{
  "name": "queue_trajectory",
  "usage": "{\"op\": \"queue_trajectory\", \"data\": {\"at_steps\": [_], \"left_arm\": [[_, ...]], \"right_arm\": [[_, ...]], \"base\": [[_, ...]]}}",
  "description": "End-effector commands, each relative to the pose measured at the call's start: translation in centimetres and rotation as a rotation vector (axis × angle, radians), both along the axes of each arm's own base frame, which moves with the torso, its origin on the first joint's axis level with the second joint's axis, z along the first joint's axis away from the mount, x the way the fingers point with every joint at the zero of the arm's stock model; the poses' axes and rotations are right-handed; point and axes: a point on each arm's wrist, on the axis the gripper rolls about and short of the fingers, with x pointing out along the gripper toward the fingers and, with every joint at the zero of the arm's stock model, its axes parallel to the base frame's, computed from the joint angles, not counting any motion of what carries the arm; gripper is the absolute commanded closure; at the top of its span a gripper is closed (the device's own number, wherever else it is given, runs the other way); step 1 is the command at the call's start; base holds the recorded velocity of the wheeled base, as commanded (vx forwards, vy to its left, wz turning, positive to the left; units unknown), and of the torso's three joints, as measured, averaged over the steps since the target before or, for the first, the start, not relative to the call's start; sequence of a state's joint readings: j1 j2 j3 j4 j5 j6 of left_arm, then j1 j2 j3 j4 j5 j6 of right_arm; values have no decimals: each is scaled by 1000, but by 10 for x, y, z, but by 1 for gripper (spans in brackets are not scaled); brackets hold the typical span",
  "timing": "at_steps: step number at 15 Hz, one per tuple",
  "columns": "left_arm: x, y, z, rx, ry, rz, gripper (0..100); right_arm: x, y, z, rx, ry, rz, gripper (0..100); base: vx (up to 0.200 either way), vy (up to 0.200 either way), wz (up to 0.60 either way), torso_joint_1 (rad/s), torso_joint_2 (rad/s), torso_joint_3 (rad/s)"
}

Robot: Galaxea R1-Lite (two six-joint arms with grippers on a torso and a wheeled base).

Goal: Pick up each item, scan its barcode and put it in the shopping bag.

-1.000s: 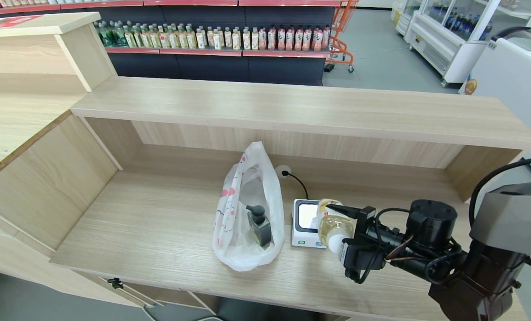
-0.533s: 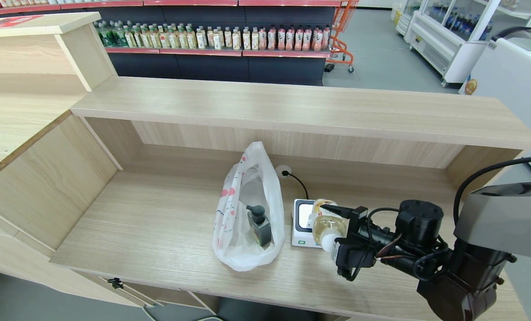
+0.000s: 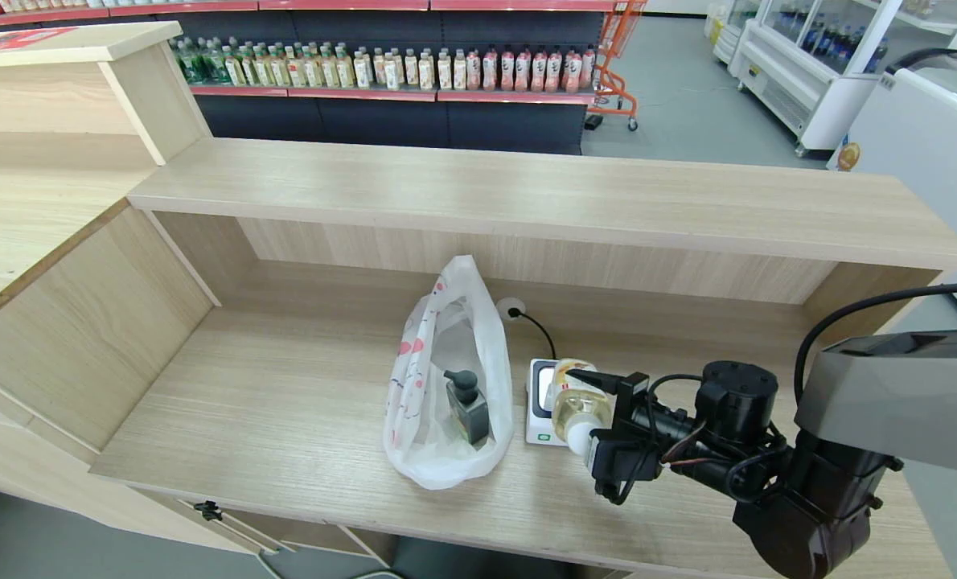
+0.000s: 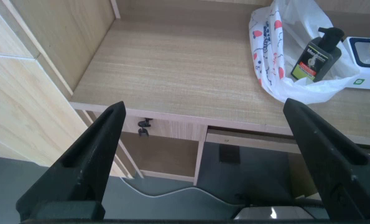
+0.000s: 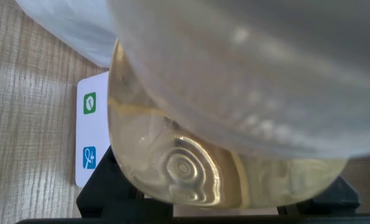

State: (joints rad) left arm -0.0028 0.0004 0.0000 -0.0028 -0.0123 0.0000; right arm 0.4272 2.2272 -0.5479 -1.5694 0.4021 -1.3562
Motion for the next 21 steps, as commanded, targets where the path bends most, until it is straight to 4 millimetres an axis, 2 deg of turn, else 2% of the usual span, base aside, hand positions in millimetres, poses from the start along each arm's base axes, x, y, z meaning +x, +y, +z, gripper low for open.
{"op": "queue_trajectory", "data": {"at_steps": [1,21], "left_arm": [[0,0,0,0,-1,0,0],[0,0,0,0,-1,0,0]], "right_arm": [[1,1,-3,-3,6,1,100],[5,2,-3,1,-5,-2,100]], "base": [[0,0,0,0,0,0],[0,0,0,0,0,0]]}}
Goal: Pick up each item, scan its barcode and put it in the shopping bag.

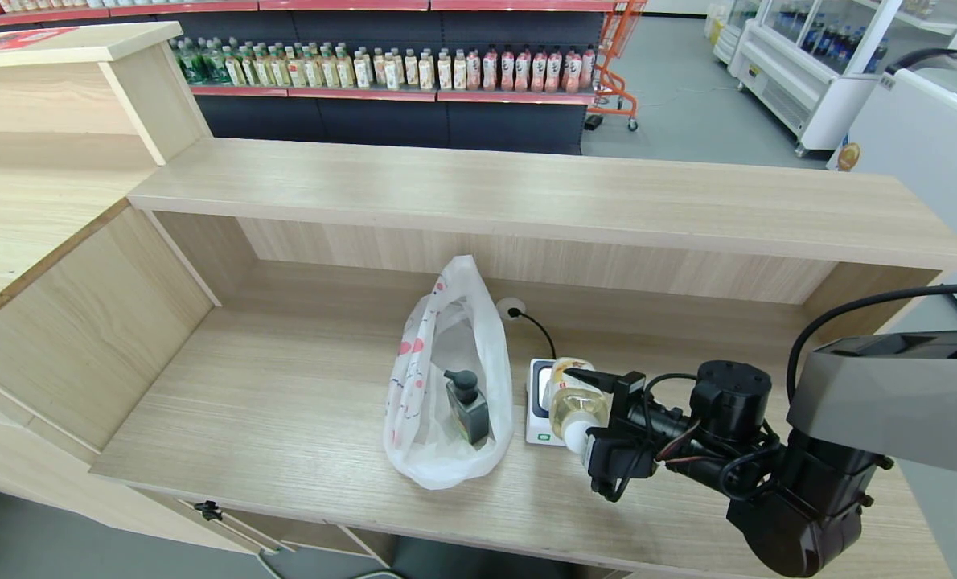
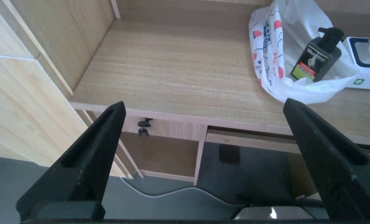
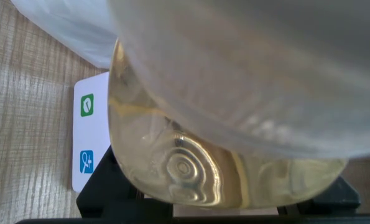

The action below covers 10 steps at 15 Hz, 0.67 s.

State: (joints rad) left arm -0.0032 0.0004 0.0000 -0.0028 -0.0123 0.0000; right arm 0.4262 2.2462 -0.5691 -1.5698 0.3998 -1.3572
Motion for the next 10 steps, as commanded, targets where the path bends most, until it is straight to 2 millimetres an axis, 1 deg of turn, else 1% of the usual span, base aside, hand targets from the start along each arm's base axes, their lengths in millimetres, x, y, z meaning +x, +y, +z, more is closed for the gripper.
{"op": "queue_trajectory", "data": {"at_steps": [1,10], "left_arm": [[0,0,0,0,-1,0,0],[0,0,0,2,-1,0,0]], "right_arm": [[0,0,0,0,-1,1,100],[0,0,0,2,0,1,100]], "base": [[0,0,0,0,0,0],[0,0,0,0,0,0]]}}
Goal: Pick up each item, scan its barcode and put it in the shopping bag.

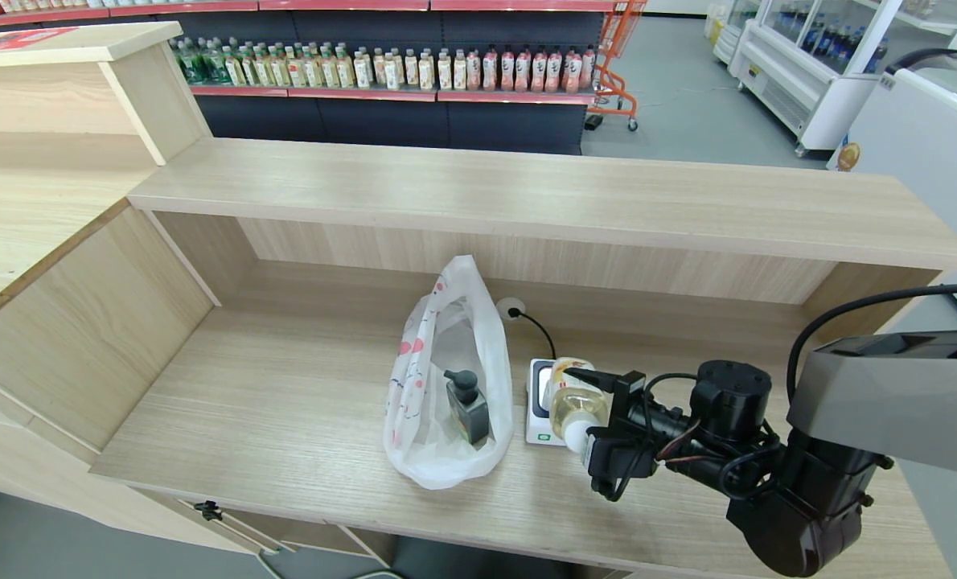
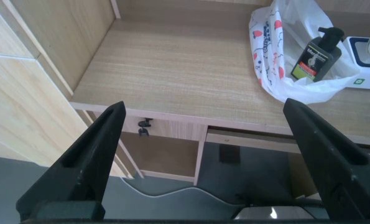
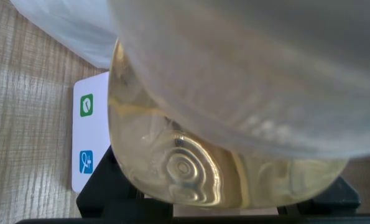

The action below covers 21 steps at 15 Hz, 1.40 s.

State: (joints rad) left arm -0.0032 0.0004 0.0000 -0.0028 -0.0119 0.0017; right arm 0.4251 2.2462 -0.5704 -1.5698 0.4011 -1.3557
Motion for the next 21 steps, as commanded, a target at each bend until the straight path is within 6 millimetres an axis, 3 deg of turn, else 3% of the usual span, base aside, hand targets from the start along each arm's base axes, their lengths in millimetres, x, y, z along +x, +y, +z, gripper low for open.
{"op": "queue_trajectory", "data": {"at_steps": [1,2,4,5,6,7,10,12,15,17,19,21], "left_arm": [[0,0,0,0,-1,0,0],[0,0,0,0,-1,0,0],[0,0,0,-2,-1,0,0],[0,0,0,-2,-1,0,0],[0,0,0,0,-1,0,0],[0,0,0,0,-1,0,0],[0,0,0,-2,-1,-2,0],[0,0,0,-6,-1,0,0],[0,0,0,-2,-1,0,0],[0,0,0,-2,-1,1,0],[0,0,0,0,-1,0,0],[0,0,0,-2,-1,0,0]], "right_arm": [[0,0,0,0,0,1,100],[-1,3,4,10,-8,6,100],[-17,20,39,113,-38,1,100],[-20,22,45,133,-39,-8,100],[-48,41,83,325,-10,-93,100],[-63,47,101,457,26,-163,100],[-79,39,119,712,159,-306,100],[-71,27,123,799,204,-352,100],[-62,10,149,1006,386,-402,100],[-57,9,155,1101,498,-419,100],[-47,8,151,1128,580,-404,100],[-27,8,136,1098,620,-398,100]], "base": [[0,0,0,0,0,0],[0,0,0,0,0,0],[0,0,0,0,0,0],[0,0,0,0,0,0],[0,0,0,0,0,0],[0,0,0,0,0,0],[0,0,0,0,0,0],[0,200,0,0,2,0],[0,200,0,1,4,2],[0,200,0,5,0,-7],[0,100,0,-6,4,1],[0,0,0,0,0,0]]}}
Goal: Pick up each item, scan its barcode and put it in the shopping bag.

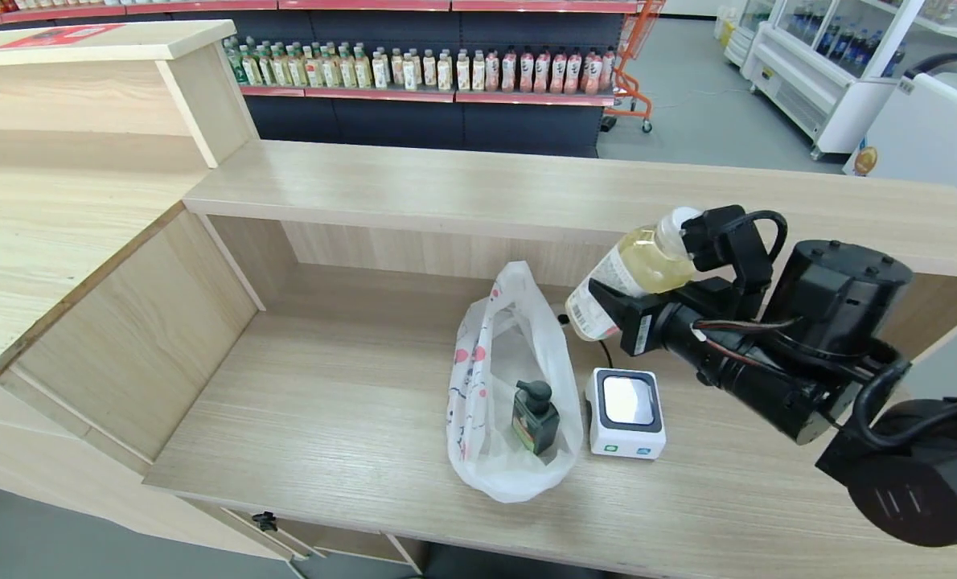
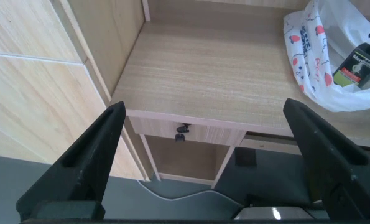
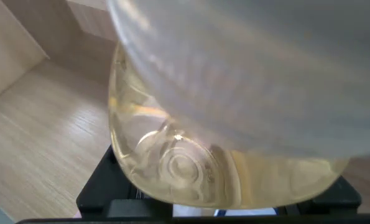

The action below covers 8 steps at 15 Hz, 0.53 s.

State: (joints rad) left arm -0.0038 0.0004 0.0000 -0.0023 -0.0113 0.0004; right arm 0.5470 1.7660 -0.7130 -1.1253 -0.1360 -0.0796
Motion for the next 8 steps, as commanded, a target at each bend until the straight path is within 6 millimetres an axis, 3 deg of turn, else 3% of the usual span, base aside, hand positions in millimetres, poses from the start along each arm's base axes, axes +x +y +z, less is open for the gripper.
{"op": "queue_trajectory", "data": {"at_steps": [1,4,8], "left_arm": [[0,0,0,0,-1,0,0],[0,0,0,-2,-1,0,0],[0,0,0,-3,-1,0,0]], "right_arm": [[21,-1,-13,-4,30,4,100],[54,-1,-35,38,92,29,100],[69,-2,-63,109,161,85,100]], "base": [[0,0,0,0,0,0],[0,0,0,0,0,0],[0,0,0,0,0,0]]}}
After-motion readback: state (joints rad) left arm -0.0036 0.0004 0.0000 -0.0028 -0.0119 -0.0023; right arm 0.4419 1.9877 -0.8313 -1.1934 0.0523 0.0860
